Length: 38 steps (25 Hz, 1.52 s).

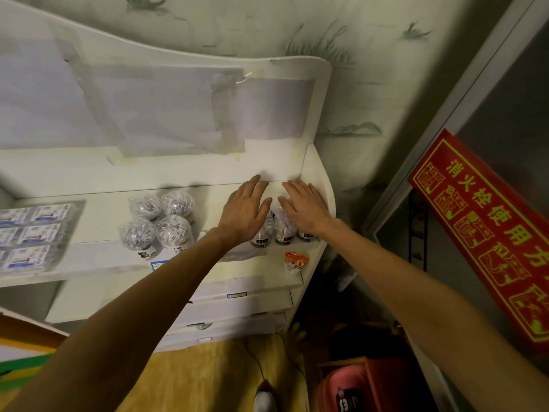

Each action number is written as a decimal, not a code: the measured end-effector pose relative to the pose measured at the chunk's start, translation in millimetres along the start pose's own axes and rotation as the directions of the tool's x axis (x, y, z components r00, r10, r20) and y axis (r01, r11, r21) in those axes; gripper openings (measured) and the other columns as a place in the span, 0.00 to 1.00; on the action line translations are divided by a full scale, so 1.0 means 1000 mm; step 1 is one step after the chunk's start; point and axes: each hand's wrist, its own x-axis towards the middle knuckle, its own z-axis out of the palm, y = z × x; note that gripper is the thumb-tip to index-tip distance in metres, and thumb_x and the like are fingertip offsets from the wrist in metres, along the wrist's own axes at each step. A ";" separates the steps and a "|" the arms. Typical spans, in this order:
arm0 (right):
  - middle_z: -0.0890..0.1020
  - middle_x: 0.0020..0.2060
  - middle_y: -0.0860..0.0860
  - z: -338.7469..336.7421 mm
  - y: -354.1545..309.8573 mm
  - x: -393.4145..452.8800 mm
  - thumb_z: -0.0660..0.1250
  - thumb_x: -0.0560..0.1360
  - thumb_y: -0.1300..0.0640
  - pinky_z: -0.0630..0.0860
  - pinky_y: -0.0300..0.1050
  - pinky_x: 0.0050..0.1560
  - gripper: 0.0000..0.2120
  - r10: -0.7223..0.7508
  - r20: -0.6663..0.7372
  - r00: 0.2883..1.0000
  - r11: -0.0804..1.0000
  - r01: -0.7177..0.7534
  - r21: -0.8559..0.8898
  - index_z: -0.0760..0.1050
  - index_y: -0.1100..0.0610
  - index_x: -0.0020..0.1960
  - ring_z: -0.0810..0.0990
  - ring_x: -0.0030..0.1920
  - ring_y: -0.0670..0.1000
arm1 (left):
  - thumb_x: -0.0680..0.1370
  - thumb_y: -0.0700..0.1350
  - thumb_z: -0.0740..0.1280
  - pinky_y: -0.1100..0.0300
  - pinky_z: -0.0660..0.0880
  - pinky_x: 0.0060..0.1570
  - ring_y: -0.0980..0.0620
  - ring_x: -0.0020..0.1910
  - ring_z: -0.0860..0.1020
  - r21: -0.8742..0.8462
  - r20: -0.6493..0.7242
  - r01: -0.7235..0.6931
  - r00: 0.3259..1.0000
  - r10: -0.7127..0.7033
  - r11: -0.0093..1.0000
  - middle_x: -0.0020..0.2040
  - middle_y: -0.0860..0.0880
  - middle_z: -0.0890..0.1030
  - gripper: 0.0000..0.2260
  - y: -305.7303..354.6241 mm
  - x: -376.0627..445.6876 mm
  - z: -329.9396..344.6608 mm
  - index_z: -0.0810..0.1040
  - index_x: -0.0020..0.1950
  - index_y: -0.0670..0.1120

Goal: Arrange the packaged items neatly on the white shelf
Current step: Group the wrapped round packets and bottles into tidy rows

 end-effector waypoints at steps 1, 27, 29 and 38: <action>0.59 0.80 0.54 0.002 0.000 -0.002 0.47 0.85 0.43 0.46 0.54 0.79 0.28 -0.005 0.005 1.000 1.000 0.005 -0.023 0.55 0.56 0.80 0.52 0.80 0.53 | 0.85 0.57 0.48 0.49 0.58 0.75 0.46 0.78 0.57 0.015 0.029 0.003 1.000 -0.004 1.000 0.81 0.45 0.56 0.26 -0.001 -0.003 0.003 0.57 0.80 0.47; 0.53 0.81 0.52 0.007 0.001 -0.016 0.44 0.84 0.40 0.42 0.54 0.80 0.31 -0.031 0.051 0.998 0.995 0.035 -0.088 0.50 0.54 0.82 0.46 0.81 0.51 | 0.84 0.60 0.44 0.46 0.49 0.78 0.45 0.81 0.48 0.082 0.184 0.059 0.980 -0.073 0.995 0.82 0.43 0.45 0.30 -0.002 -0.010 0.015 0.45 0.82 0.47; 0.52 0.81 0.52 0.005 0.000 -0.017 0.45 0.84 0.40 0.42 0.53 0.80 0.31 -0.028 0.042 0.999 0.998 0.031 -0.057 0.50 0.54 0.82 0.46 0.81 0.50 | 0.84 0.61 0.44 0.46 0.50 0.78 0.45 0.81 0.48 0.084 0.174 0.067 0.981 -0.081 0.994 0.82 0.43 0.46 0.30 -0.002 -0.011 0.013 0.45 0.82 0.47; 0.53 0.81 0.53 0.005 -0.005 -0.020 0.45 0.84 0.41 0.44 0.54 0.80 0.29 0.021 0.060 0.998 0.995 -0.014 -0.104 0.51 0.54 0.82 0.47 0.81 0.52 | 0.82 0.66 0.43 0.46 0.50 0.78 0.45 0.81 0.48 0.162 0.332 -0.010 0.942 -0.045 0.987 0.82 0.45 0.42 0.33 -0.009 -0.018 -0.005 0.43 0.82 0.51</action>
